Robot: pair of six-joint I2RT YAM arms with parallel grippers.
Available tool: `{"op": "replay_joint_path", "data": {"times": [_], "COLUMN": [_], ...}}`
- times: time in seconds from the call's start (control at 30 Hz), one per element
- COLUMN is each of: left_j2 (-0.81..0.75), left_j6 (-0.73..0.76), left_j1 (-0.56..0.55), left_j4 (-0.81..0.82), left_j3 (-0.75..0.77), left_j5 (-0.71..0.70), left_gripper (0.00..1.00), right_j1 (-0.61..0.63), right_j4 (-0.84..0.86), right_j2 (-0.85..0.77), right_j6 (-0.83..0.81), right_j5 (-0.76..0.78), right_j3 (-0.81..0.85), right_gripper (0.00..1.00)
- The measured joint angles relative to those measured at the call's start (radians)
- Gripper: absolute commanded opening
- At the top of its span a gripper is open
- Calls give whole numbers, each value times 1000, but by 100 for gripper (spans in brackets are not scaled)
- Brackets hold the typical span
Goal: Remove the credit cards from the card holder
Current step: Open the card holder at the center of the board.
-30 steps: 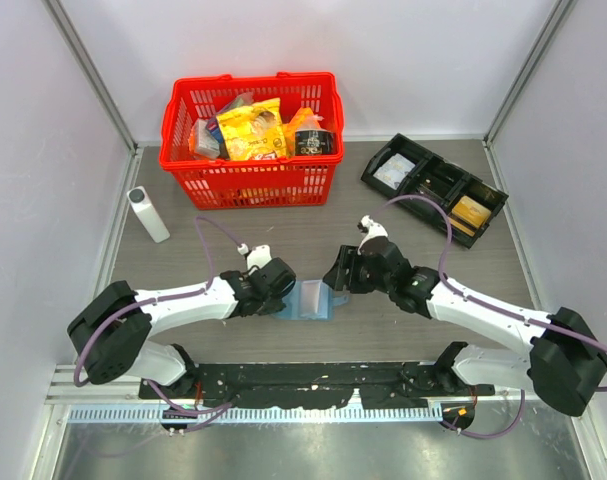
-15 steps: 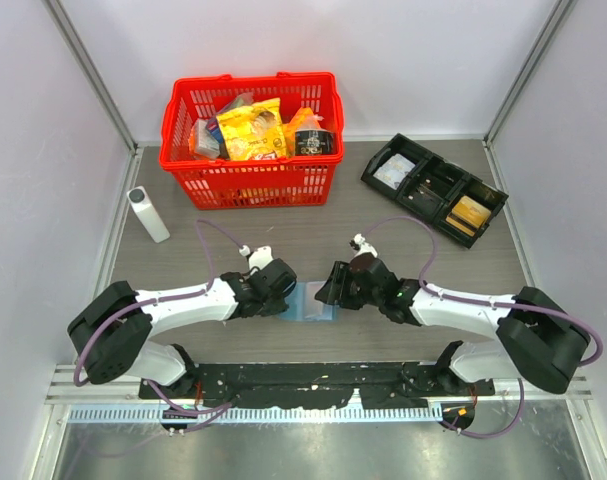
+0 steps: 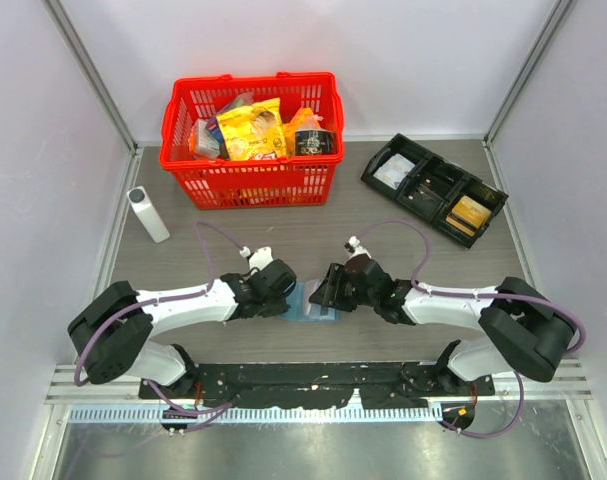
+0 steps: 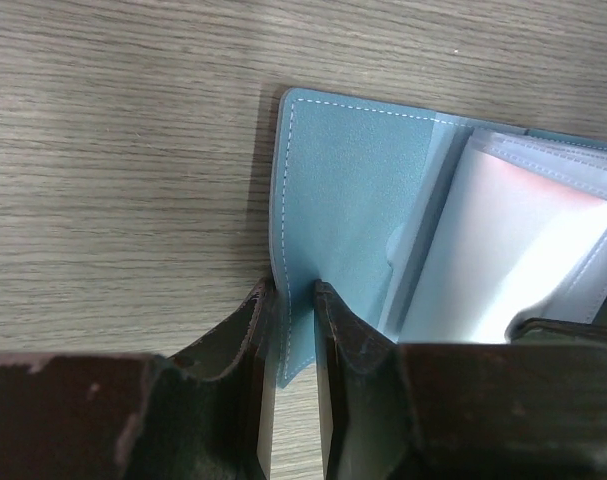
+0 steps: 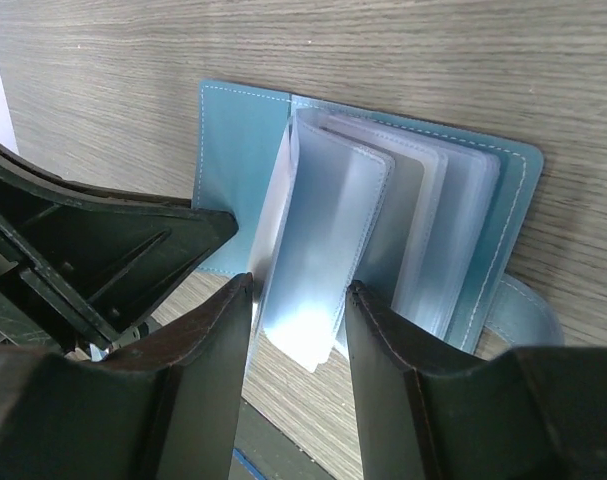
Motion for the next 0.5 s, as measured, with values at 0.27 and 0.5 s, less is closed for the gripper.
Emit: {"op": "replay_joint_path", "data": {"times": [0.27, 0.5], "left_j2": [-1, -28], "left_j6": [-19, -54], "left_j1": [-1, -2], "left_j4": [53, 113], "left_j3": [-19, -61], "left_j5": [21, 31], "left_gripper": [23, 36], "right_j1": [23, 38], "right_j4": [10, 27], "right_j2": [42, 101], "right_j6": [-8, -32], "right_j5": [-40, -79], "right_j3": [46, 134], "right_gripper": [49, 53]}}
